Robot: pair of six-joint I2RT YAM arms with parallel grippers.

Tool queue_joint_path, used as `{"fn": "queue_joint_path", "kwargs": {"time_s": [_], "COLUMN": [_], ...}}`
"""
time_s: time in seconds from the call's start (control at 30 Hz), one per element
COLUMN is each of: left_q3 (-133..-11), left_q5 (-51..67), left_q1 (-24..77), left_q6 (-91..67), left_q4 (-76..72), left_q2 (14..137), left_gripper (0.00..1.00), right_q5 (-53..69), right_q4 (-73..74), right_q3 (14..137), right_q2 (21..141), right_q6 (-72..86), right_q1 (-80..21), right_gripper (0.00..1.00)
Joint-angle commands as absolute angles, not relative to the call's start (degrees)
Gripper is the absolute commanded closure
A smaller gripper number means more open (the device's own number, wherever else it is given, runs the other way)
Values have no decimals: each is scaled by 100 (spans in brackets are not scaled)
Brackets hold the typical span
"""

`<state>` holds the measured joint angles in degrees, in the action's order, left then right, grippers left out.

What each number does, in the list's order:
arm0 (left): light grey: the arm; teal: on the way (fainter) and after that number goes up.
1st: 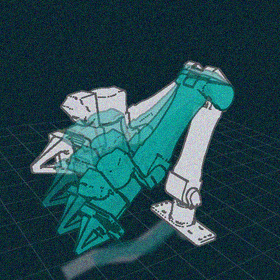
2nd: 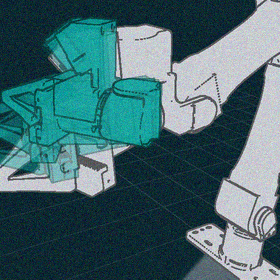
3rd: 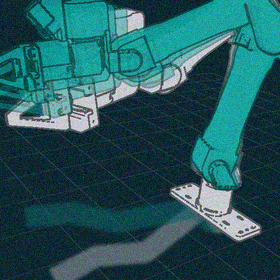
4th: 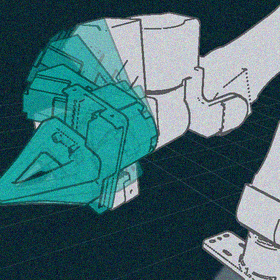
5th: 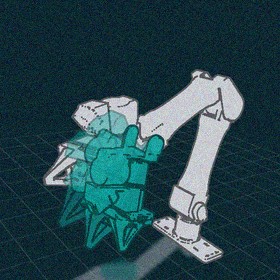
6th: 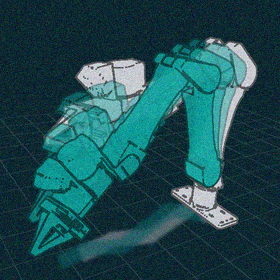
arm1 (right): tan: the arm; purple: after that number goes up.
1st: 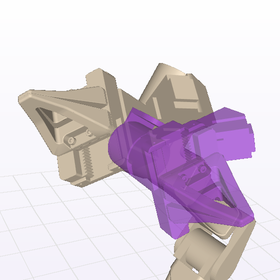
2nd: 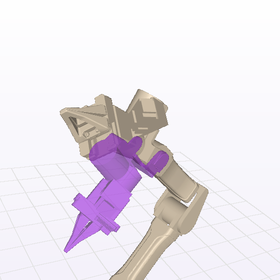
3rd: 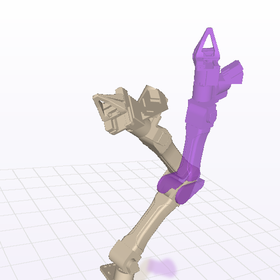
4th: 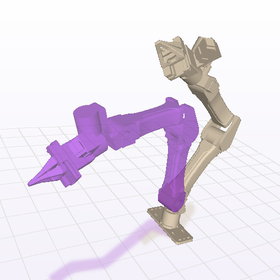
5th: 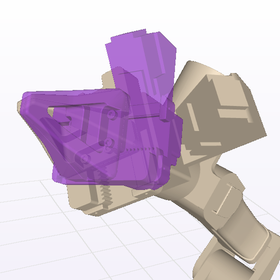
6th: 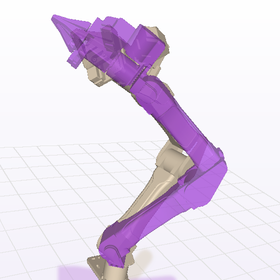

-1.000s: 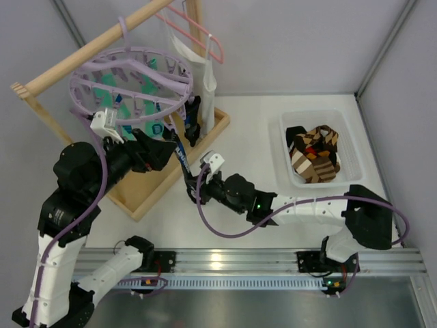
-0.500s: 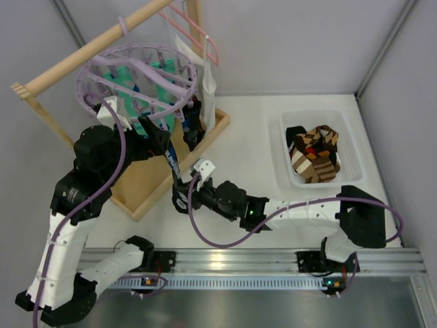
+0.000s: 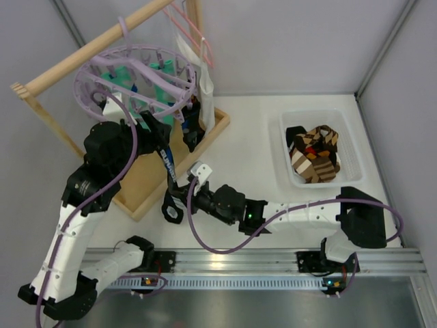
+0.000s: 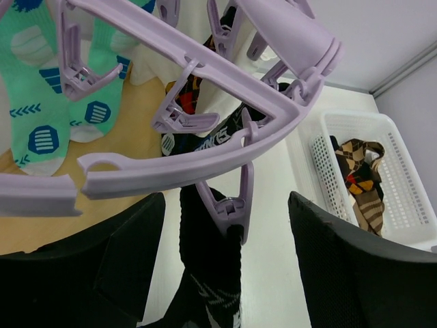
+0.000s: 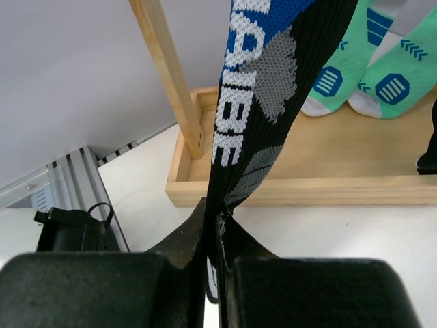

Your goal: Remove the socks clipped to the hanger

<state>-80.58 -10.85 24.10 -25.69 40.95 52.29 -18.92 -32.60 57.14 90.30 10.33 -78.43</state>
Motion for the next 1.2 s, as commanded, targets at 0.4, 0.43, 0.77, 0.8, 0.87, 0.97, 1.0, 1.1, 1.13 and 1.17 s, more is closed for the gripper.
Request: {"fn": "queue_joint_path", "kwargs": {"time_s": [0.4, 0.43, 0.77, 0.8, 0.87, 0.97, 1.0, 1.1, 1.13, 1.17], "left_q3": [-7462, -7488, -7444, -7444, -7374, -7076, -6988, -6601, -6505, -6478], "left_q5": [-1468, -1459, -1433, -1389, -1310, -1292, -1301, -1275, -1214, -1169], "left_q1": [2417, 2426, 2417, 2426, 2426, 2417, 2426, 2426, 2426, 2426], "left_q6": [-2663, -2663, -2698, -2646, -2602, -2558, -2549, -2505, -2487, -2418], "left_q4": [2804, 2795, 2795, 2812, 2812, 2821, 2839, 2883, 3005, 3084], "left_q2": [5291, 5326, 5406, 5379, 5213, 4775, 4633, 4071, 3956, 3755], "left_gripper": [49, 61, 96, 95, 77, 50, 33, 8, 5, 2], "right_q5": [-1731, -1766, -2144, -2197, -2609, -3058, -3076, -3085, -3068, -3076], "right_q4": [-3568, -3603, -3753, -3701, -3289, -2332, -2077, -882, -513, 108], "right_q3": [5915, 5889, 5336, 5109, 4853, 4369, 4194, 4183, 4244, 4410], "right_q2": [9184, 9193, 8878, 8694, 8413, 7491, 6931, 5865, 5654, 5277], "right_q6": [1037, 1063, 1107, 1107, 1230, 1546, 1616, 1679, 1644, 1609], "right_q1": [-8112, -8104, -8112, -8112, -8095, -7894, -7640, -7069, -6919, -6734], "right_gripper": [100, 100, 100, 100, 100, 100, 100, 100, 100, 100]}}
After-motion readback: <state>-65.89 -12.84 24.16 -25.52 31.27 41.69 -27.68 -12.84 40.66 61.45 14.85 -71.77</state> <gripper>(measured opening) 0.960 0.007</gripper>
